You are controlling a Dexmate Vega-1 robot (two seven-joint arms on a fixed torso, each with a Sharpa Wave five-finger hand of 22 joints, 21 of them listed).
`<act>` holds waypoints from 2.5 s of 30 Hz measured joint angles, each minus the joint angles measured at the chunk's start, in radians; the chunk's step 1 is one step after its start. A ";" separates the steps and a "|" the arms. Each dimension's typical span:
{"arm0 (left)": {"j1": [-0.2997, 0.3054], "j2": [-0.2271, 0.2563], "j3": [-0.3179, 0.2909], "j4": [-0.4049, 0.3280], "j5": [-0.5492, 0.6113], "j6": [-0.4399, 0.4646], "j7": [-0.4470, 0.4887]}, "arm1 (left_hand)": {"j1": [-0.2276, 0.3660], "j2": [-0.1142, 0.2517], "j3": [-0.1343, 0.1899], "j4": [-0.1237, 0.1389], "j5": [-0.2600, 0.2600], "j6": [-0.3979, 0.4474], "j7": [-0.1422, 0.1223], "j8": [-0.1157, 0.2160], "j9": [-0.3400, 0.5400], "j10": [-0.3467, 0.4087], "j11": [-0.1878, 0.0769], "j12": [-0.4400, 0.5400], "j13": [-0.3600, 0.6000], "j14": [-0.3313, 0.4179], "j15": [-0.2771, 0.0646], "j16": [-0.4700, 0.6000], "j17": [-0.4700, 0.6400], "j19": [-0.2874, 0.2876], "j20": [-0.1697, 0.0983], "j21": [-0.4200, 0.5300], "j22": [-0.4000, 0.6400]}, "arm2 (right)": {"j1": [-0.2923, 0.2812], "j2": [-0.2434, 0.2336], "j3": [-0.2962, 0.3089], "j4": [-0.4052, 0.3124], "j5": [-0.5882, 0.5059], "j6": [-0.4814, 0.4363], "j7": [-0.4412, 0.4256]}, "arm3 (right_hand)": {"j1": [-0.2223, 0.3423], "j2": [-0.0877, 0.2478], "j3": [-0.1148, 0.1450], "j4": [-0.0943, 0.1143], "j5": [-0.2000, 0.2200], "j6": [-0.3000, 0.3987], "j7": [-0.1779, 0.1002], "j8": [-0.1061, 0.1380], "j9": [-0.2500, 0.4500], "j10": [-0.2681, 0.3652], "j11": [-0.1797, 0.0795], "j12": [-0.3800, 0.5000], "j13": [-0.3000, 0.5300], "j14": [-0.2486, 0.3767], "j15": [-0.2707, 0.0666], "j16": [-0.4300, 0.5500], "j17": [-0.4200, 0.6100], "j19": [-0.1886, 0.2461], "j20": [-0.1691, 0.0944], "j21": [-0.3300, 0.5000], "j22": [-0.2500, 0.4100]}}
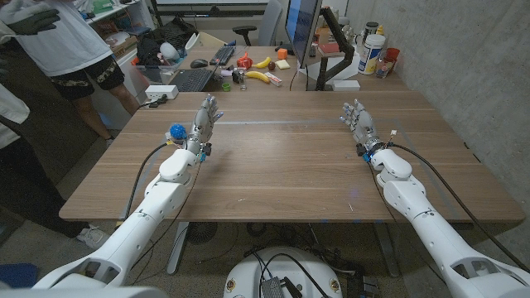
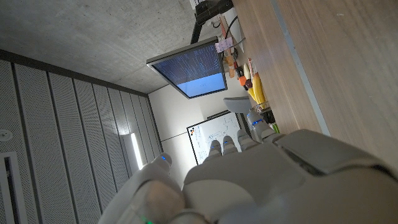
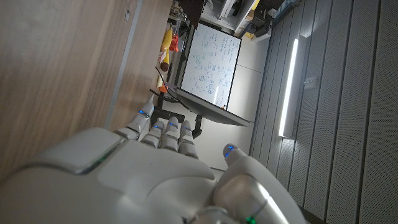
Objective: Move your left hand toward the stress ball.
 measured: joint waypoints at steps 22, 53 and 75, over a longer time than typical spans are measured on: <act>0.019 -0.018 -0.058 -0.034 0.100 0.024 0.021 | 0.000 0.000 0.008 0.000 0.000 -0.005 -0.005 0.000 0.005 0.000 0.000 0.000 0.000 0.000 0.000 0.000 0.000 0.000 0.000 0.000 0.000 | -0.011 0.093 0.109 -0.005 -0.114 -0.034 0.082 | 0.000 0.000 0.000 0.000 0.000 0.000 0.000 0.000 0.000 0.006 -0.002 0.000 0.000 0.000 0.000 0.000 0.000 0.000 0.000 0.000 0.000; 0.024 0.001 -0.094 -0.062 0.227 0.029 0.064 | 0.004 0.004 0.017 0.000 0.000 -0.005 -0.005 0.000 0.004 0.004 -0.004 0.000 0.000 0.000 0.000 0.000 0.005 0.000 0.000 0.000 0.000 | -0.015 0.160 0.171 -0.017 -0.179 -0.046 0.114 | 0.000 0.000 0.000 0.000 0.000 0.000 0.000 0.000 0.000 0.009 0.002 0.000 0.000 0.000 0.000 0.000 0.000 0.000 0.000 -0.005 0.005; 0.026 0.015 -0.109 -0.076 0.287 0.030 0.085 | 0.004 0.004 0.016 0.000 0.000 -0.002 -0.009 0.000 0.004 0.004 -0.004 0.000 0.000 0.000 0.000 0.000 0.005 0.000 0.000 0.004 0.000 | -0.015 0.173 0.179 -0.018 -0.199 -0.046 0.118 | 0.000 0.000 0.000 0.000 0.000 0.000 0.000 0.000 0.000 0.009 0.002 0.000 0.000 0.000 0.000 0.000 0.000 0.000 0.000 -0.009 0.004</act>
